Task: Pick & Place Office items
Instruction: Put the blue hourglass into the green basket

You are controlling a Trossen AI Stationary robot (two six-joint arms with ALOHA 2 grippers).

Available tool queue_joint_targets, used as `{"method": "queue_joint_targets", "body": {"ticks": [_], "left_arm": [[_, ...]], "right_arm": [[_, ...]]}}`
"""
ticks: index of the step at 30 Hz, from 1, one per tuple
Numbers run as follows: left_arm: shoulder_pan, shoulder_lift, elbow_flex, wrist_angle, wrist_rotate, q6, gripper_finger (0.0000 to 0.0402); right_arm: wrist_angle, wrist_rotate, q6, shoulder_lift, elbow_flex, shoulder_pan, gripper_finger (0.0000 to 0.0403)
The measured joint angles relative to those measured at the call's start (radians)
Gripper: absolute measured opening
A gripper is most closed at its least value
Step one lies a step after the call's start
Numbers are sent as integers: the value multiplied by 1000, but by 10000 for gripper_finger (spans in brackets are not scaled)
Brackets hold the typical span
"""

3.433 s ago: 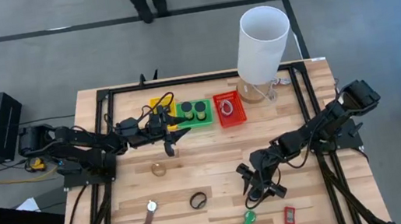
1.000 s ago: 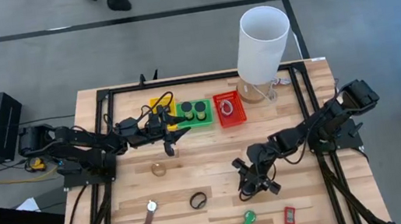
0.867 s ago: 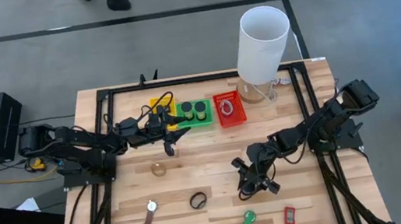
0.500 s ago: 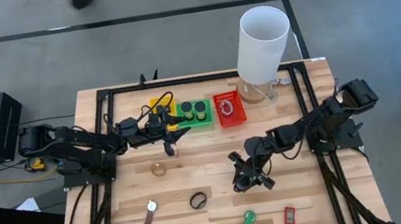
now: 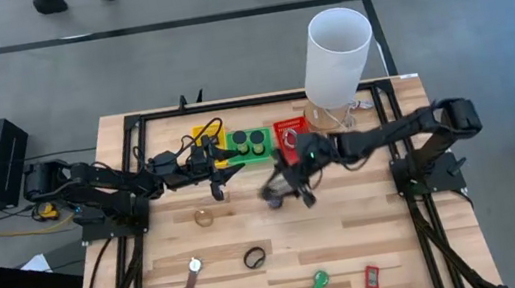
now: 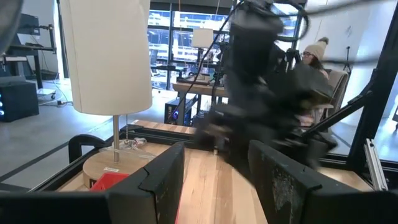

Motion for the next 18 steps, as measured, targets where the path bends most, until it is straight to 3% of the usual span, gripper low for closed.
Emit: {"method": "queue_joint_targets", "body": {"ticks": [4, 9, 13, 18], "left_arm": [[0, 0, 0, 0, 0, 0, 172], [0, 0, 0, 0, 0, 0, 172], [0, 0, 0, 0, 0, 0, 172], [0, 0, 0, 0, 0, 0, 172]], "right_arm": [[3, -15, 8, 0, 37, -101, 152], [-86, -155, 29, 0, 38, -159, 106], [-135, -162, 26, 3, 37, -152, 111], [-119, -135, 26, 32, 36, -109, 153]]}}
